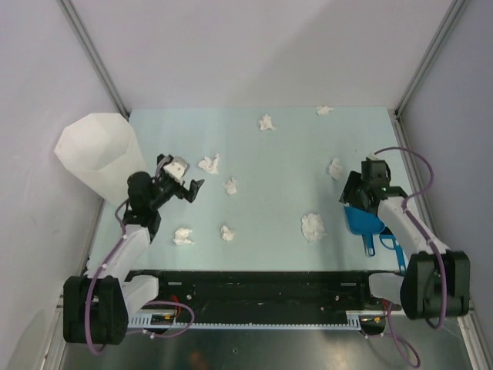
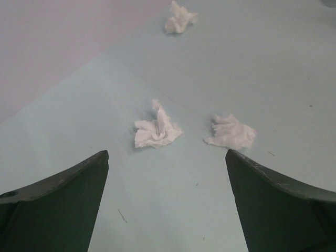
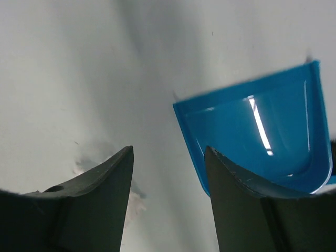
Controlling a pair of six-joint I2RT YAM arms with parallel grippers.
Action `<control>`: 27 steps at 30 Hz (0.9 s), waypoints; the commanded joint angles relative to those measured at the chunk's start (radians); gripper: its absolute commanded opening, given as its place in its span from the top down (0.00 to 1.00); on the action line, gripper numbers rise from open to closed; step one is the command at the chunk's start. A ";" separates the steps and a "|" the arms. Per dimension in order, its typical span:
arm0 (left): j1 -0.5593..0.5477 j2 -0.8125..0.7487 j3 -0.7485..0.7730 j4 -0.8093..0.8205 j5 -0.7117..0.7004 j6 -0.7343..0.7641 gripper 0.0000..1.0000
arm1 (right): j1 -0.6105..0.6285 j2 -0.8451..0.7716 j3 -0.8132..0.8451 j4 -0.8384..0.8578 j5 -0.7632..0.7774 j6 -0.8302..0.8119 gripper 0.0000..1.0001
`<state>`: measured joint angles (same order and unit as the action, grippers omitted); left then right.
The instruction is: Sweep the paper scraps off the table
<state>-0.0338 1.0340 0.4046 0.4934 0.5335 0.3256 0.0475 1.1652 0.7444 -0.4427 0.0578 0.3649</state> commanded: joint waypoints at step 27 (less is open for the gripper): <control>-0.005 -0.146 0.385 -0.914 0.100 0.145 0.03 | 0.087 0.135 0.222 -0.199 0.125 0.040 1.00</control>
<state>-0.0353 0.9154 0.7132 -0.3347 0.6502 0.4625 0.1326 1.4921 0.8684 -0.6392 0.1757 0.3485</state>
